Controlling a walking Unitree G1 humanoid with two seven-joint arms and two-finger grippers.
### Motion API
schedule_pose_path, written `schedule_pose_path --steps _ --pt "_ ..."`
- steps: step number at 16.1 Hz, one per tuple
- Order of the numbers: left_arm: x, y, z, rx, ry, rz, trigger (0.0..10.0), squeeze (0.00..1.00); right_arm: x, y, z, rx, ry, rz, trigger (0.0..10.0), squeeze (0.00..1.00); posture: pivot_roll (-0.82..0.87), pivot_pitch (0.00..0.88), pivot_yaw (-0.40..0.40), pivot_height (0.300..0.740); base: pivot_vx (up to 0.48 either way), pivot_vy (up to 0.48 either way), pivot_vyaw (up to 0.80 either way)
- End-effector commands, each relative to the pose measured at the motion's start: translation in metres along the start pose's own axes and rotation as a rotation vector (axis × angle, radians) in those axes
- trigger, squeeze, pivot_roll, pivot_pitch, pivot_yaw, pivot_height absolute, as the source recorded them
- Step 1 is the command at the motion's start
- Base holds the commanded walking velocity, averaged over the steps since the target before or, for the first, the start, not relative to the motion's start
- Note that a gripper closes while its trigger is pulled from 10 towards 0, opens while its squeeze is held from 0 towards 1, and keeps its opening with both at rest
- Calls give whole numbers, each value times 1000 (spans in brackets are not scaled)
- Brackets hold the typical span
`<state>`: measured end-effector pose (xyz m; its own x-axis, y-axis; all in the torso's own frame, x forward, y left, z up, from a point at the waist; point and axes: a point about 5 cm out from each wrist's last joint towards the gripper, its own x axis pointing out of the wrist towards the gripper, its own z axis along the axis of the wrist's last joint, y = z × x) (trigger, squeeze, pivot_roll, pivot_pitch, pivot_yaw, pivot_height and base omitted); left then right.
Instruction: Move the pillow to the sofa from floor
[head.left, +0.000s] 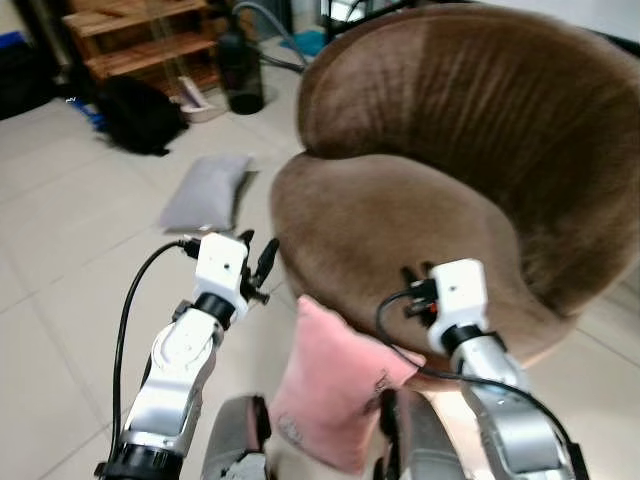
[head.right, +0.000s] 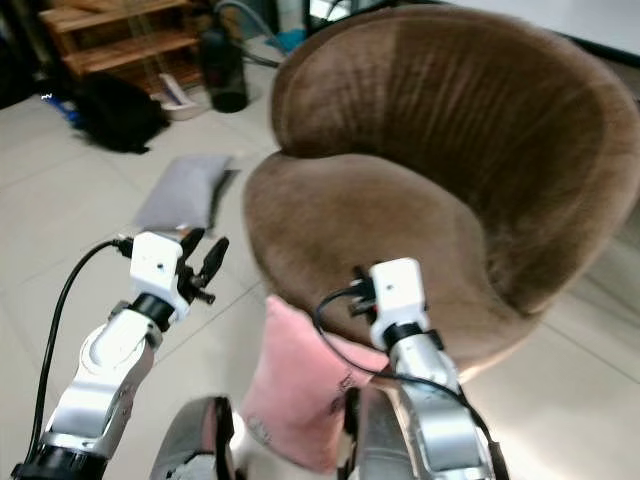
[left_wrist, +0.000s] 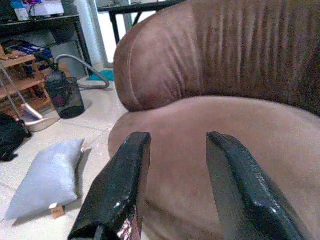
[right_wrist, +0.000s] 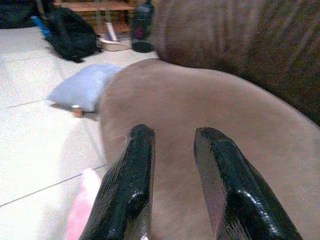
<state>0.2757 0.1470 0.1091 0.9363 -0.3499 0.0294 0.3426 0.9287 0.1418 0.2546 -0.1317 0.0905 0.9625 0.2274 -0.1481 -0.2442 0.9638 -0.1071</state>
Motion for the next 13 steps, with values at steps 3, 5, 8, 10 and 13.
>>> schedule_pose_path --steps 3,5,8,10,13 --pt "-13 -8 -9 22 16 -88 10000 0 2 7 -21 56 94 12 10000 0 -46 97 43 551 0 0 0" --pt "-28 -5 -19 17 53 -75 10000 0 5 13 -37 120 161 4 10000 0 -26 132 44 551 0 0 0" --pt "-46 0 -17 19 62 -100 10000 0 20 15 -54 264 247 -80 10000 1000 19 200 58 551 0 0 0" --pt "-47 5 -13 39 58 -104 10000 0 32 14 -59 373 269 -134 10000 1000 46 224 66 551 0 0 0" --pt "-51 12 6 29 15 -130 10000 0 49 15 -67 548 309 -231 10000 1000 119 265 80 551 0 0 0"
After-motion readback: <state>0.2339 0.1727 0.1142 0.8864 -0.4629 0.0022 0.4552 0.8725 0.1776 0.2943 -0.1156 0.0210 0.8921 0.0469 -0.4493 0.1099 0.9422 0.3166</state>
